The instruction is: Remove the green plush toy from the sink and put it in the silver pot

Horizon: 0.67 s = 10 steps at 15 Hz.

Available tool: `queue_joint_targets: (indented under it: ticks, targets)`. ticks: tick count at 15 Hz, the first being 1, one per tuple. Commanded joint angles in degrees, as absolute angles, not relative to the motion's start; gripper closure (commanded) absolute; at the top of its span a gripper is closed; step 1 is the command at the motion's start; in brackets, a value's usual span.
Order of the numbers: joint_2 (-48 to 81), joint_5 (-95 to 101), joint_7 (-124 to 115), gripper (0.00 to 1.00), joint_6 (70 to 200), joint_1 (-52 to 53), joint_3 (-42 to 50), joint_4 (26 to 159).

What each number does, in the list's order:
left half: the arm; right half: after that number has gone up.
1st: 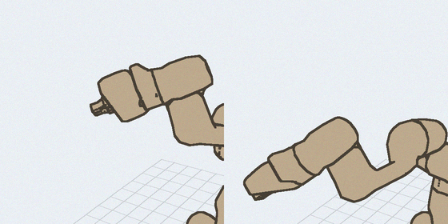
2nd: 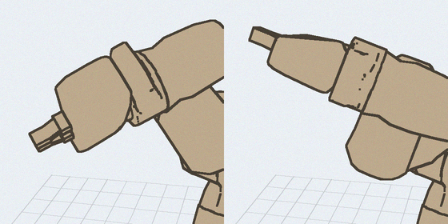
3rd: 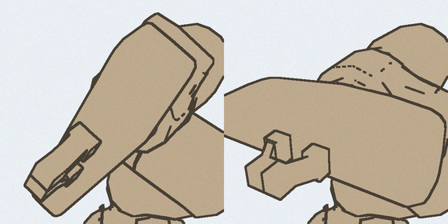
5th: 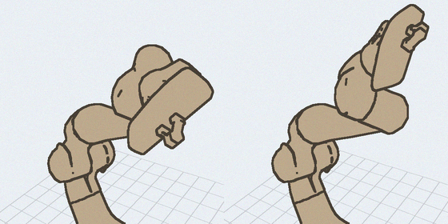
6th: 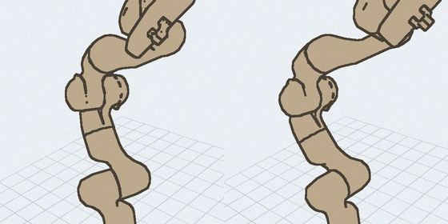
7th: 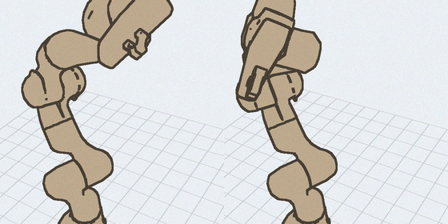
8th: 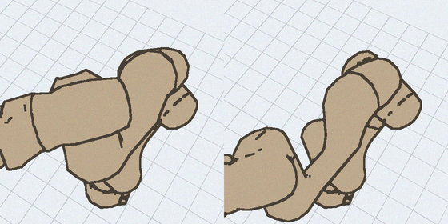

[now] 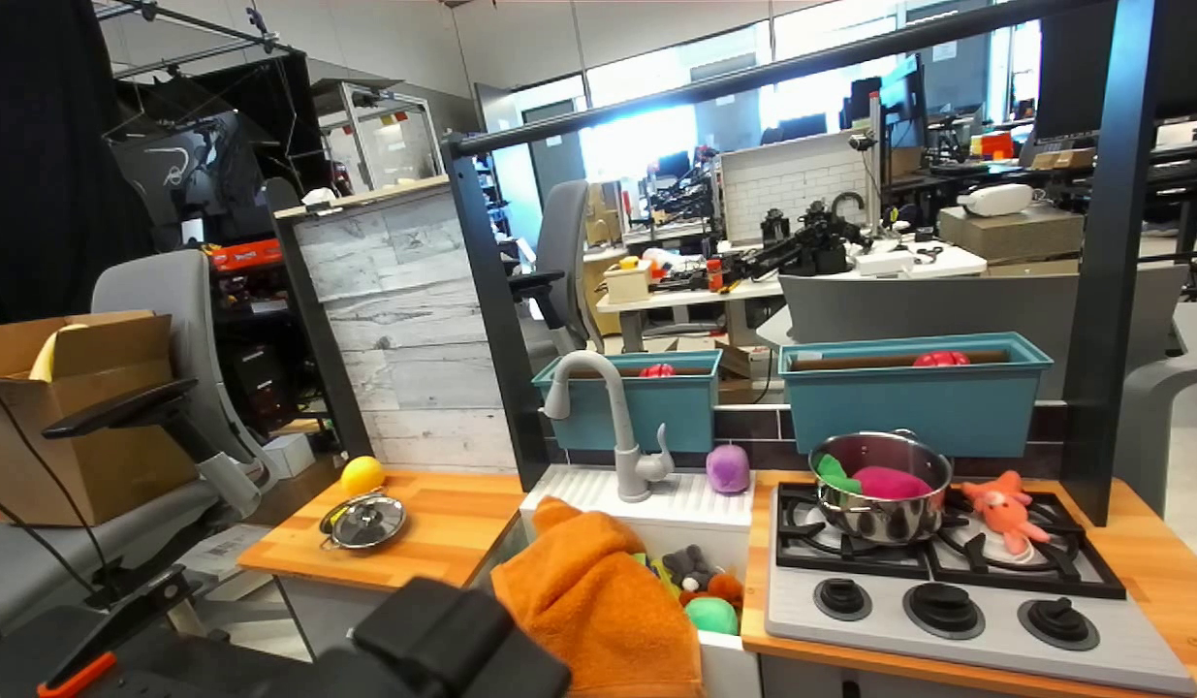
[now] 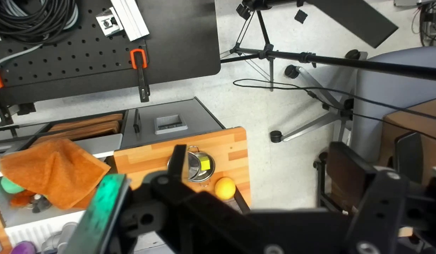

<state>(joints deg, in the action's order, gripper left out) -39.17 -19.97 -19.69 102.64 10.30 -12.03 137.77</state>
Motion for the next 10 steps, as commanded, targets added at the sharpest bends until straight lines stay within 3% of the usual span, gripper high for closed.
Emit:
queue_joint_targets:
  ticks: [1, 10]
  targets:
    - [-38.7, -20.2, -18.7, 0.0, 102.4, 8.7, -12.0, 137.5]
    - [-36.6, -20.0, -17.3, 0.0, 102.9, 7.6, -10.8, 136.6]
